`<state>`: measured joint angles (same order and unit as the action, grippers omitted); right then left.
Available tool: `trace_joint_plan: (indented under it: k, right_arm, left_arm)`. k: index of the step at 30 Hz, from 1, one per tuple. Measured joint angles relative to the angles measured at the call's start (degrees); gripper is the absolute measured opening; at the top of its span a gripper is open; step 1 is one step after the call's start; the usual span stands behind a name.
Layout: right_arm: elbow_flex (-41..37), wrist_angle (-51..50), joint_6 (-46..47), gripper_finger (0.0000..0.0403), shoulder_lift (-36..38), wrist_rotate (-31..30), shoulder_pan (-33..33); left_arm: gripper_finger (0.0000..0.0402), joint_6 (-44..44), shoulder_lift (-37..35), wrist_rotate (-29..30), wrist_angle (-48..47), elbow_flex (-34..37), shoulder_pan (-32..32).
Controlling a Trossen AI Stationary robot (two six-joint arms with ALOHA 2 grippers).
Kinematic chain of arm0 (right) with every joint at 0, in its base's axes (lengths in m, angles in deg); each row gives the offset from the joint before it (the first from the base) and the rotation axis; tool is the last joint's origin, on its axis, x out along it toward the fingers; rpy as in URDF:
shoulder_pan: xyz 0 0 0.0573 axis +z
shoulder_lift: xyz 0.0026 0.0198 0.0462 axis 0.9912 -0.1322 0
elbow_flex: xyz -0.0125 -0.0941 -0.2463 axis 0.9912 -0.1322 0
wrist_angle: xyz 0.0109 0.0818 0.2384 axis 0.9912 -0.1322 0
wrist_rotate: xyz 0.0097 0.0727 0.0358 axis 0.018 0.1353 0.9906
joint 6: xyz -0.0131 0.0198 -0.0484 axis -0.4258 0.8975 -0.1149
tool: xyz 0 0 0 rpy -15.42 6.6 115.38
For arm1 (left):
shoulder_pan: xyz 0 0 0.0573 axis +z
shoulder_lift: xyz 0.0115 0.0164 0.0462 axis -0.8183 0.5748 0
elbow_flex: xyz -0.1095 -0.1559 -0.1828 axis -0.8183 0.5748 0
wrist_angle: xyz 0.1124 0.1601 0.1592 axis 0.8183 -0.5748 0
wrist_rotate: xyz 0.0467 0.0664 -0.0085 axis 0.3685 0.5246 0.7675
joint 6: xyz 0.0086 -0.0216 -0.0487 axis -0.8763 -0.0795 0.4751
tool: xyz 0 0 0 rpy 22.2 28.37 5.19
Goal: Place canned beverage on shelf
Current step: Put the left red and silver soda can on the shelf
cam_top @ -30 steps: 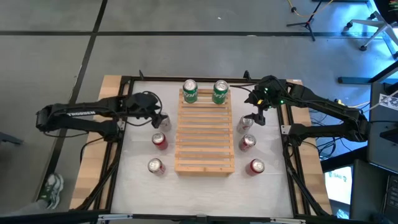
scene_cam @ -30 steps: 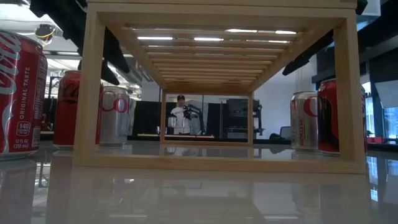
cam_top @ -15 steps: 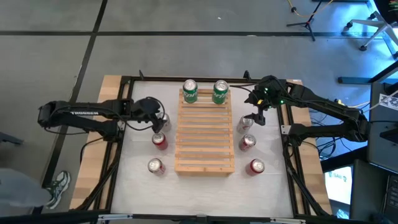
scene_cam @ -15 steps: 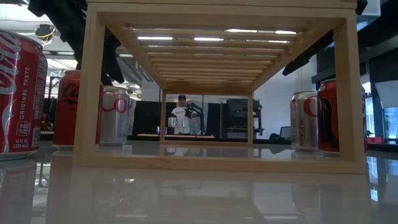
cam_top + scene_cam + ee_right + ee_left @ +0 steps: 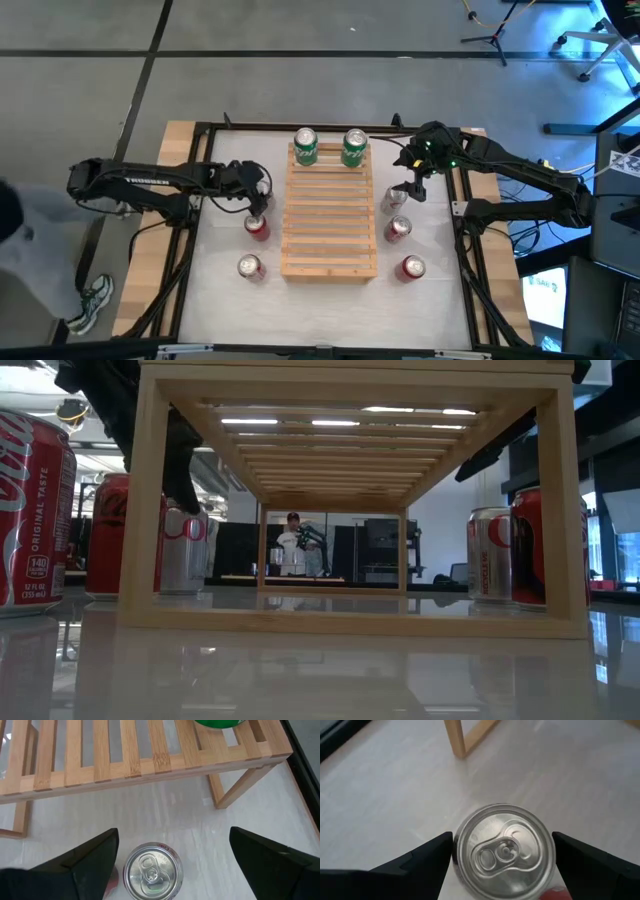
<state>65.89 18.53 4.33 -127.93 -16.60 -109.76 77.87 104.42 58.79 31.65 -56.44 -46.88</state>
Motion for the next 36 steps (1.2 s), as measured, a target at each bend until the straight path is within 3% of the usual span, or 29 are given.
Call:
trace_joint_plan:
  k: [14,28,36]
  right_arm:
    - [0.0,0.0,0.1,0.0376,0.0,0.0,0.0]
    - [0.0,0.0,0.1,0.0376,0.0,0.0,0.0]
    - [0.0,0.0,0.1,0.0376,0.0,0.0,0.0]
  left_arm:
    - [0.029,-7.2,0.8,-1.7,0.1,-0.1,0.0]
    - [0.029,-20.7,0.8,-7.6,0.5,-0.1,0.1]
    - [0.0316,-20.8,0.8,-7.4,0.5,-0.1,0.1]
